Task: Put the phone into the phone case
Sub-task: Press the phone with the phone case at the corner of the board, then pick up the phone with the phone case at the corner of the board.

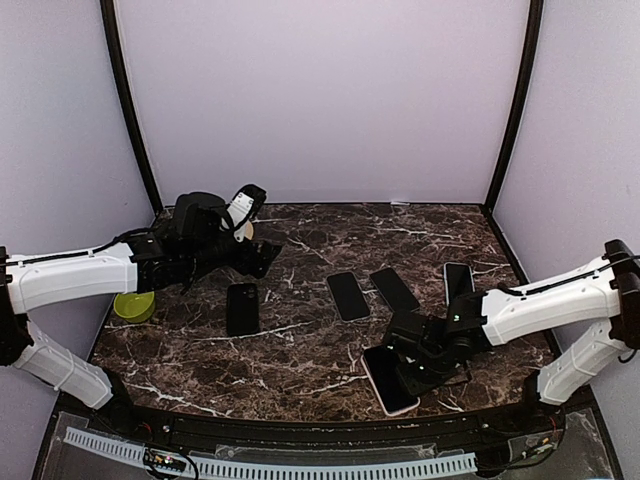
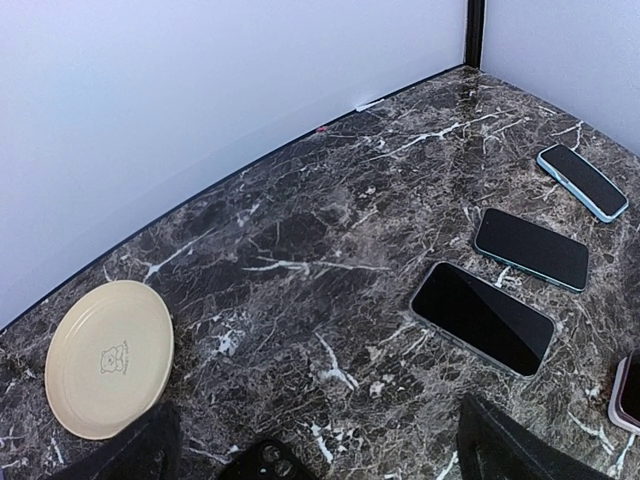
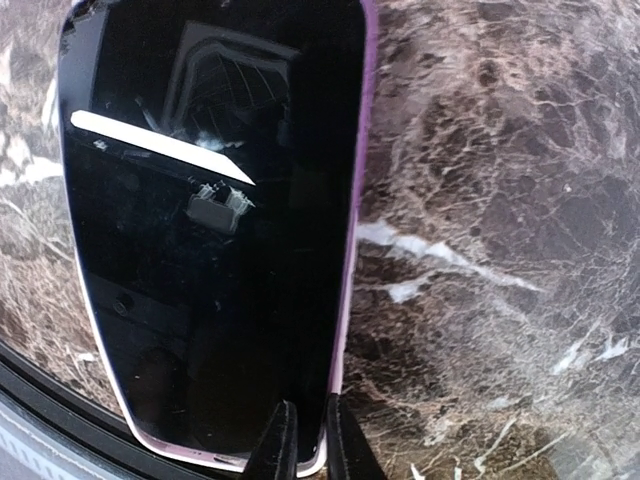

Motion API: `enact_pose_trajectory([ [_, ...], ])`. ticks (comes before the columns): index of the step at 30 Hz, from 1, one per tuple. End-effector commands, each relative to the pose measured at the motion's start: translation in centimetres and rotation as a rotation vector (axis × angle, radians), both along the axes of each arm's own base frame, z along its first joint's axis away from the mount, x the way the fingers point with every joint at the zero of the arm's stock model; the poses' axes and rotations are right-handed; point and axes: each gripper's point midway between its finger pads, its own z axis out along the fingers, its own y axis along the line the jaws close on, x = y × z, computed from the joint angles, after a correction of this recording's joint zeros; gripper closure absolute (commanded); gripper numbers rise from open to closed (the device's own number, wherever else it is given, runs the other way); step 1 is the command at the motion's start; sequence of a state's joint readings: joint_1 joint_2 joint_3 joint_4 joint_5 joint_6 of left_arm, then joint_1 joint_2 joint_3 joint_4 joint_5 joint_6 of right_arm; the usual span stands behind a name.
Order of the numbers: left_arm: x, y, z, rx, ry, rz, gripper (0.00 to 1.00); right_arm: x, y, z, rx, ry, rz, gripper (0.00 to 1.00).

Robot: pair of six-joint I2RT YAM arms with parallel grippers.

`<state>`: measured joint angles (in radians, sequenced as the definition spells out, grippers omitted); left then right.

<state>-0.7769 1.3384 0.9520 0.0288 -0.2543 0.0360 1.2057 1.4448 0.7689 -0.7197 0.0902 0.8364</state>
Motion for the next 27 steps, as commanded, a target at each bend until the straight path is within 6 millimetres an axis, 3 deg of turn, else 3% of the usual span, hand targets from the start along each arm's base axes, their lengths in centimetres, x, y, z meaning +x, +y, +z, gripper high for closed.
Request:
enact_pose_trajectory([
  [1,0.2,0.7,0.3,0.015,-0.024,0.019,0.02,0.2,-2.0,-0.2,-0.157,-0.011,0.042,0.80],
  [5,0.1,0.7,0.4,0.010,-0.026,0.017,0.02,3.0,0.1,3.5,-0.163,-0.118,0.068,0.63],
  [8,0.0,0.7,0.7,0.001,-0.030,0.014,0.02,4.4,1.1,5.6,-0.168,-0.179,0.078,0.28],
  [11,0.0,0.7,0.8,-0.005,-0.030,0.011,0.02,5.1,2.1,6.8,-0.134,-0.208,0.066,0.02],
  [22,-0.2,0.4,0.6,-0.014,-0.015,0.000,0.02,5.5,6.3,5.8,0.041,-0.193,-0.005,0.01],
  [27,-0.2,0.3,0.7,-0.022,-0.014,-0.005,0.02,4.8,5.8,3.7,0.033,-0.154,-0.032,0.01],
])
